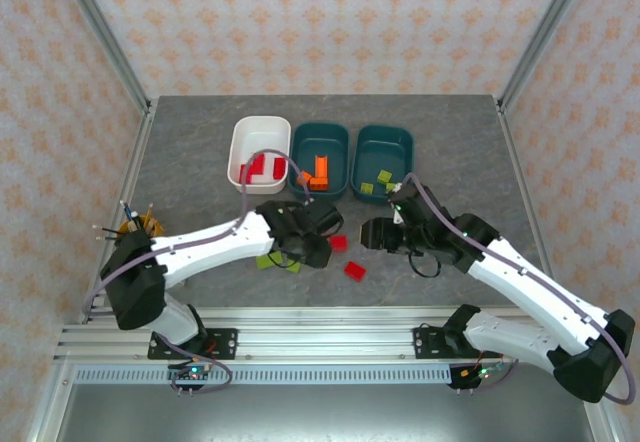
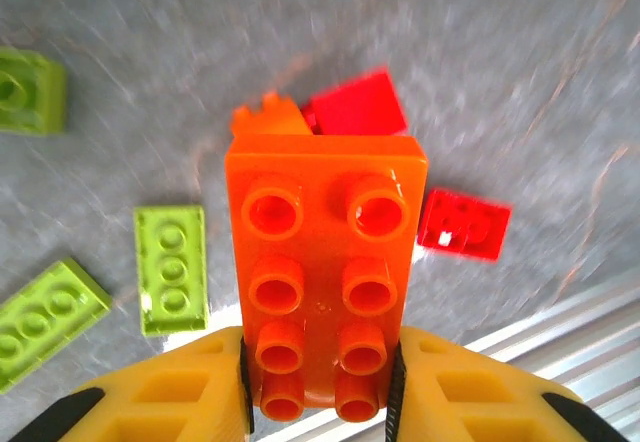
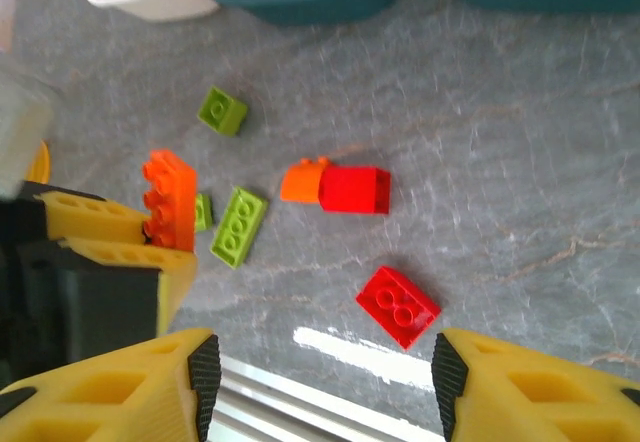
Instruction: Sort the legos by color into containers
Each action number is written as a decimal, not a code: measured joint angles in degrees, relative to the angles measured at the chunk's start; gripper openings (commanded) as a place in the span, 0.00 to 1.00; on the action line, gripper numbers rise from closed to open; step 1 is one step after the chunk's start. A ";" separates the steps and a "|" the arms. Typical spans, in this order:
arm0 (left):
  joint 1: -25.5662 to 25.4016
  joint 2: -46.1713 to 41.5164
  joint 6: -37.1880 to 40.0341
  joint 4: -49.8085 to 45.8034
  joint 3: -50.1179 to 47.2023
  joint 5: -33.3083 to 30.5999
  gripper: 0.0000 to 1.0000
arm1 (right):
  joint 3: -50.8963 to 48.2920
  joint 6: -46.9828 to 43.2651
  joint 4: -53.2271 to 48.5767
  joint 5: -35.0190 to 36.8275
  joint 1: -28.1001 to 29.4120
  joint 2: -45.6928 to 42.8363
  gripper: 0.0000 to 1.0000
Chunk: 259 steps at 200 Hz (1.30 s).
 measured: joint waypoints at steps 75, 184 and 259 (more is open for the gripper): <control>15.17 10.36 0.72 -2.16 20.26 3.45 0.35 | 7.23 4.31 5.18 2.93 -3.61 8.28 0.60; 19.61 46.84 1.42 -0.02 49.33 11.72 0.36 | 11.32 12.07 8.66 -4.15 -13.64 21.81 0.60; 21.40 49.33 0.31 0.13 49.90 14.47 0.54 | 12.04 13.49 9.97 -5.38 -13.79 22.69 0.62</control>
